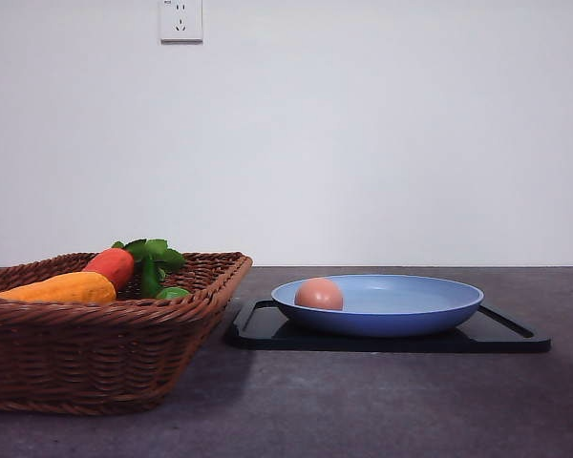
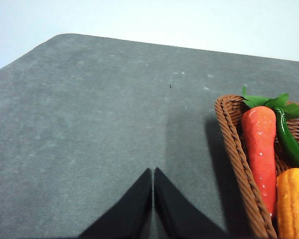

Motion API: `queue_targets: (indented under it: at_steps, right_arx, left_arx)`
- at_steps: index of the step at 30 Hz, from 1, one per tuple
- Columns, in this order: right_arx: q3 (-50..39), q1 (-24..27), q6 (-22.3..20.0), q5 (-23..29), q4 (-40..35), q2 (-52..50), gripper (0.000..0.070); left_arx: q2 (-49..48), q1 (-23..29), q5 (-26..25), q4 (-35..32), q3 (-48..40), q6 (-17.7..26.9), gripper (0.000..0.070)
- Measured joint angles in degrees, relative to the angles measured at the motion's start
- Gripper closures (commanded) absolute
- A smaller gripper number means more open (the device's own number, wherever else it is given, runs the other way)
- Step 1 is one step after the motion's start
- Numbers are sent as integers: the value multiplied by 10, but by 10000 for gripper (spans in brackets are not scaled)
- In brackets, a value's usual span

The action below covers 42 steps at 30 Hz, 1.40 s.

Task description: Transfer egg from basket to plate and serve

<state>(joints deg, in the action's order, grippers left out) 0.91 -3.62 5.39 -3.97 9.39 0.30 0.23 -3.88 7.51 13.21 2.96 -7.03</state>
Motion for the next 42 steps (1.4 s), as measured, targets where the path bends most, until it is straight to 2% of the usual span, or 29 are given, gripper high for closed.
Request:
queue_targets:
  at_steps: [42]
  right_arx:
    - [0, 0, 0, 0, 0, 0, 700]
  left_arx:
    - [0, 0, 0, 0, 0, 0, 700]
